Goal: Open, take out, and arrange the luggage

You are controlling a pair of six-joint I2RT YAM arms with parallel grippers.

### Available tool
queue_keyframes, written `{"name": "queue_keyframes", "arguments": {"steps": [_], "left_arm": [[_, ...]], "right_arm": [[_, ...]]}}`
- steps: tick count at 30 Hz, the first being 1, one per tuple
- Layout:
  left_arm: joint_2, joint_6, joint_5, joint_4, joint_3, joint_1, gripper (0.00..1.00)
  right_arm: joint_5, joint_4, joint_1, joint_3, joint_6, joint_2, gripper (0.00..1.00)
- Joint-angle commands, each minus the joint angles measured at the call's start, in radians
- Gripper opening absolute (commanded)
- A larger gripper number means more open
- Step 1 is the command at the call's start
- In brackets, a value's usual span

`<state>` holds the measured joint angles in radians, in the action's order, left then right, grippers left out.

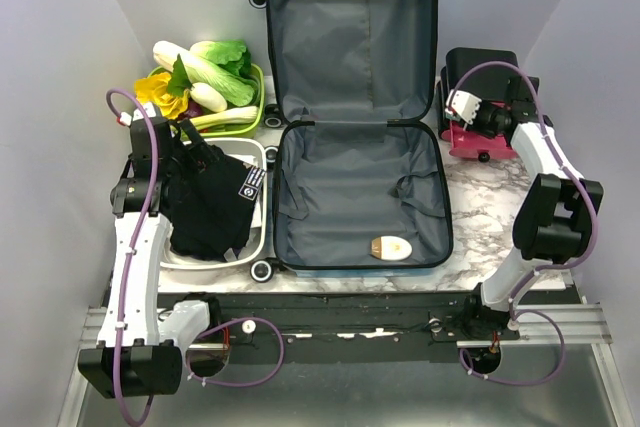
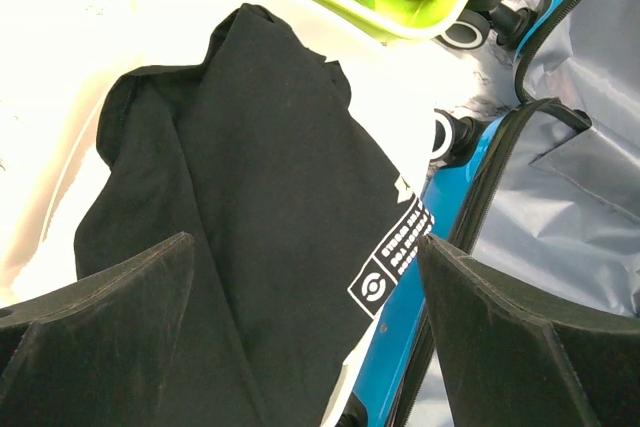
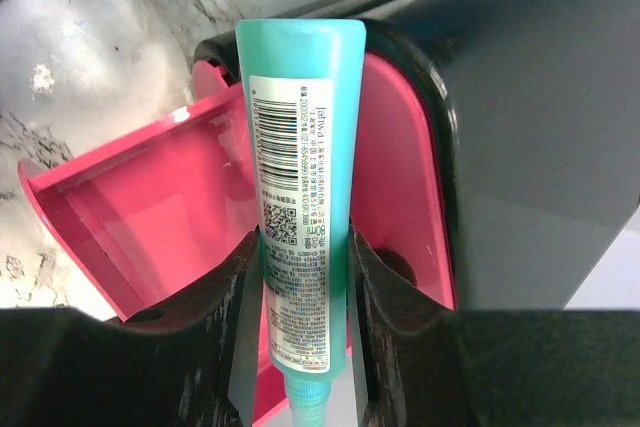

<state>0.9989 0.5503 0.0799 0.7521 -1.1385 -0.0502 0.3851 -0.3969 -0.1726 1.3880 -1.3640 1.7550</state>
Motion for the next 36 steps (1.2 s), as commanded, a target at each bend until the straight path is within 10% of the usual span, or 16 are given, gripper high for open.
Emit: {"name": "queue_keyframes", "arguments": {"steps": [1, 11, 24, 36], "left_arm": [[-0.016, 0.0, 0.037, 0.024, -0.01, -0.002, 0.99], [-0.068, 0.003, 0.057, 0.042, 0.006, -0.002, 0.99], [-0.095, 0.0, 0.034, 0.049, 0.008, 0.0, 0.99], [-0.115, -0.006, -0.034, 0.003, 0.042, -0.002, 0.99]], "right_arm": [[-0.049, 0.039, -0.037, -0.035, -0.037, -0.009, 0.07], [-0.049, 0.115, -0.048, -0.118, -0.026, -0.04, 0.12], [-0.089, 0.139, -0.048, -0.136, 0.009, -0.078, 0.55], [0.029, 0.132, -0.048, -0.179, 0.097, -0.192, 0.63]]}}
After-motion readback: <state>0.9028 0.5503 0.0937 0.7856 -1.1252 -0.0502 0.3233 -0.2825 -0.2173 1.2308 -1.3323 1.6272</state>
